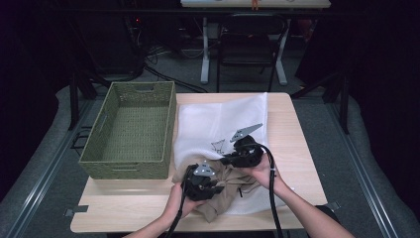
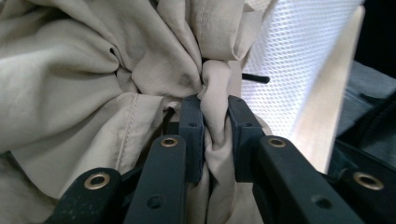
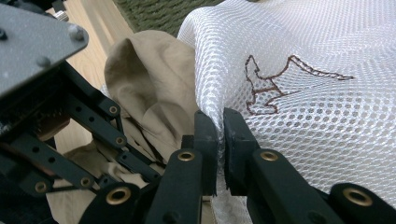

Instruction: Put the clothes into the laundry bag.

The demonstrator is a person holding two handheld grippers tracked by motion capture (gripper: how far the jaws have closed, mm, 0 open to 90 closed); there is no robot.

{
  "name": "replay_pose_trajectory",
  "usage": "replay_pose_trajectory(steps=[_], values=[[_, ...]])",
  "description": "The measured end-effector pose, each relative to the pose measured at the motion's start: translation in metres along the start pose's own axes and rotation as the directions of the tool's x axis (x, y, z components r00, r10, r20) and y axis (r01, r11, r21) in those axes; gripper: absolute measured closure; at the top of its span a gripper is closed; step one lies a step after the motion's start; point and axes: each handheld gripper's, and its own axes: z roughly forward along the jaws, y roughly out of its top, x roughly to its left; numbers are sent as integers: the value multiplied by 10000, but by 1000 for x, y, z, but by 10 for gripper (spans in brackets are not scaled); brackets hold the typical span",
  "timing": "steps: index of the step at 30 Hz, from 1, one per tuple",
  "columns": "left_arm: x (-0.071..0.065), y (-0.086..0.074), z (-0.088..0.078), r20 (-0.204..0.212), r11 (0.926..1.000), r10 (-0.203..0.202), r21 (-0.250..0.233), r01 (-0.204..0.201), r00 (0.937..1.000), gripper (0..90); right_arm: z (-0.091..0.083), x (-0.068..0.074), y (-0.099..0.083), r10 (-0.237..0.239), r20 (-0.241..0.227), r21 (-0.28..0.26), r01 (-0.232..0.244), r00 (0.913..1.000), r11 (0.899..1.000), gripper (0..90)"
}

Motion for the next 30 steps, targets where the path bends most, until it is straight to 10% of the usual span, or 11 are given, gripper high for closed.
replay_pose_trajectory(steps=[19, 23, 30], values=[[5, -5, -37, -403, 9995, 245, 222, -236, 9989, 265, 3, -6, -5, -27, 161, 218, 24, 9999, 9998, 859], [9, -11, -14, -24, 9950, 285, 957, -282, 9996, 342, 4, -5, -4, 22, 163, 247, -26, 9999, 9997, 859], [14, -18, 6, 307, 9949, 80, 999, -111, 9995, 751, 5, -4, -3, 19, 58, 219, -21, 10000, 9998, 859]])
